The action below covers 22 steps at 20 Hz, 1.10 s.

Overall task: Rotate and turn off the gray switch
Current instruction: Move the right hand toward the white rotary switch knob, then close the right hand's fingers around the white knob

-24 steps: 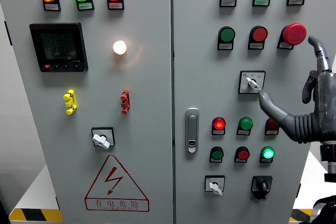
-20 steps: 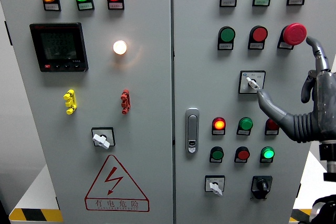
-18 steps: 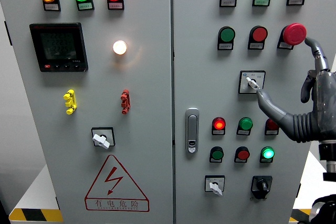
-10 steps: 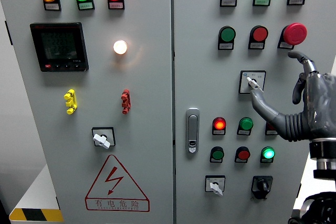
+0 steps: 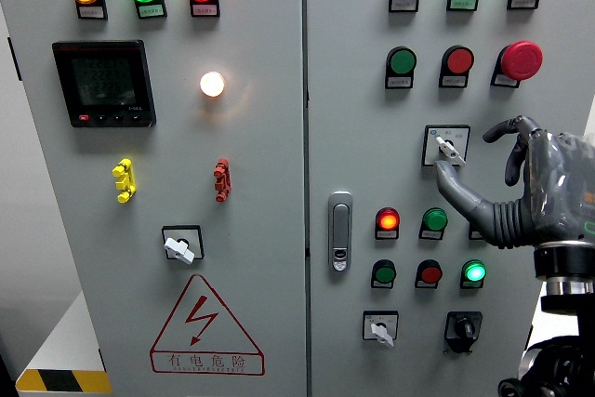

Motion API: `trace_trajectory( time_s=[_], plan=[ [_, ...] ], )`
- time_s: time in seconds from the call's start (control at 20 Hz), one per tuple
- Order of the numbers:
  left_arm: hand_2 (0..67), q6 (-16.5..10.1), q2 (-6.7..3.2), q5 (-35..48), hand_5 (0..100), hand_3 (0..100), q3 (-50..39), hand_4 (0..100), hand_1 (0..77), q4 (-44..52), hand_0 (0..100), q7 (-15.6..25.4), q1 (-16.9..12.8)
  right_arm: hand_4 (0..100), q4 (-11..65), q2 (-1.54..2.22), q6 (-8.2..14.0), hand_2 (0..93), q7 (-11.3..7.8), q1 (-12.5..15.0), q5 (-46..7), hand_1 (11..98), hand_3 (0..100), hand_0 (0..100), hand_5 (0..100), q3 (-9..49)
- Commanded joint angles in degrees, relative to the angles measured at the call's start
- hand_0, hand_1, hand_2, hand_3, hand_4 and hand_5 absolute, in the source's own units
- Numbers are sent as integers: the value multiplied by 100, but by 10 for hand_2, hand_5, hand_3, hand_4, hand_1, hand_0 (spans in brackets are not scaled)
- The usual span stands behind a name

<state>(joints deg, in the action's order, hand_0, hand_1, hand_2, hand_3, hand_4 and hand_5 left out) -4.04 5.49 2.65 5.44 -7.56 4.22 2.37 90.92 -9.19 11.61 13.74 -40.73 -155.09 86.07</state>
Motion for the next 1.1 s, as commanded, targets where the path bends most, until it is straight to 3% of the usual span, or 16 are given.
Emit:
trace_trajectory(
  time_s=[0.0,1.05],
  plan=[
    [133,0,5,-1,109,187,1,82,0,0,884,0,0,1000,-118,5,-1,638,6,-67,5,374,978,0,1000,-37],
    [134,0,5,-1,109,187,1,82,0,0,884,0,0,1000,-725,-13,-1,660,-29,-339,137,353,984,0,1000,-64]
  ],
)
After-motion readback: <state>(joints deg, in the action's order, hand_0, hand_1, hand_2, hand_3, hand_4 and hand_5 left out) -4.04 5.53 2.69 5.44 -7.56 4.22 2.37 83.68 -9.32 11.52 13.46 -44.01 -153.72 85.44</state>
